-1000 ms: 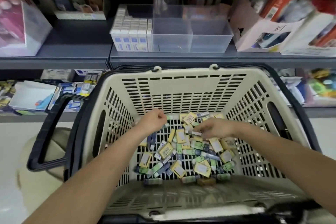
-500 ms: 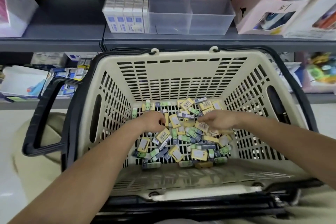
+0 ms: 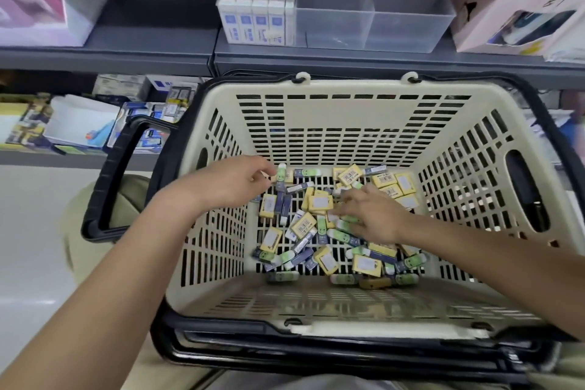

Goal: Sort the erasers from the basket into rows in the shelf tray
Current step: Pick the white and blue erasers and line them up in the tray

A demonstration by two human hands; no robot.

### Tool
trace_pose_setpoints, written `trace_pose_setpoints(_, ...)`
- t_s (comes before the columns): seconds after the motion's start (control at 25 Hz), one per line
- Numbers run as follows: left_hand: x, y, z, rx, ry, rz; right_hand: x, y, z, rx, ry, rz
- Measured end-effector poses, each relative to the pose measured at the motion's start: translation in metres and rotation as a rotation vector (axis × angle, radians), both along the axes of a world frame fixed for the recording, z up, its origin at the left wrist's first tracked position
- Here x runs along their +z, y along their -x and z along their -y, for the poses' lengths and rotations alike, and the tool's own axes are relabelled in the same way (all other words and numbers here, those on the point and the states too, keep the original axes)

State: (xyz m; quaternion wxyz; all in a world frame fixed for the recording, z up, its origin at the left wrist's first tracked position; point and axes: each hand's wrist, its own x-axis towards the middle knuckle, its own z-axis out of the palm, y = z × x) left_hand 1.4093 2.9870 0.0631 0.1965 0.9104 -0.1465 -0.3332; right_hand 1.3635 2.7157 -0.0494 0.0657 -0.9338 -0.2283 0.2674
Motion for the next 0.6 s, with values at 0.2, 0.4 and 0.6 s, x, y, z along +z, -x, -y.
trace_pose_setpoints(0.2,-0.007,0.003,-0.007,0.082,0.025,-0.035,-0.02,0.001,-0.022,0.406,0.066,0.329)
trace_pose_setpoints(0.4,-0.009,0.004,-0.007,0.083,0.012,-0.04,-0.024,-0.01,-0.044,0.497,0.028,0.27)
trace_pose_setpoints(0.6,-0.01,0.005,-0.007,0.071,0.016,-0.055,-0.014,-0.022,-0.044,0.462,0.072,0.336)
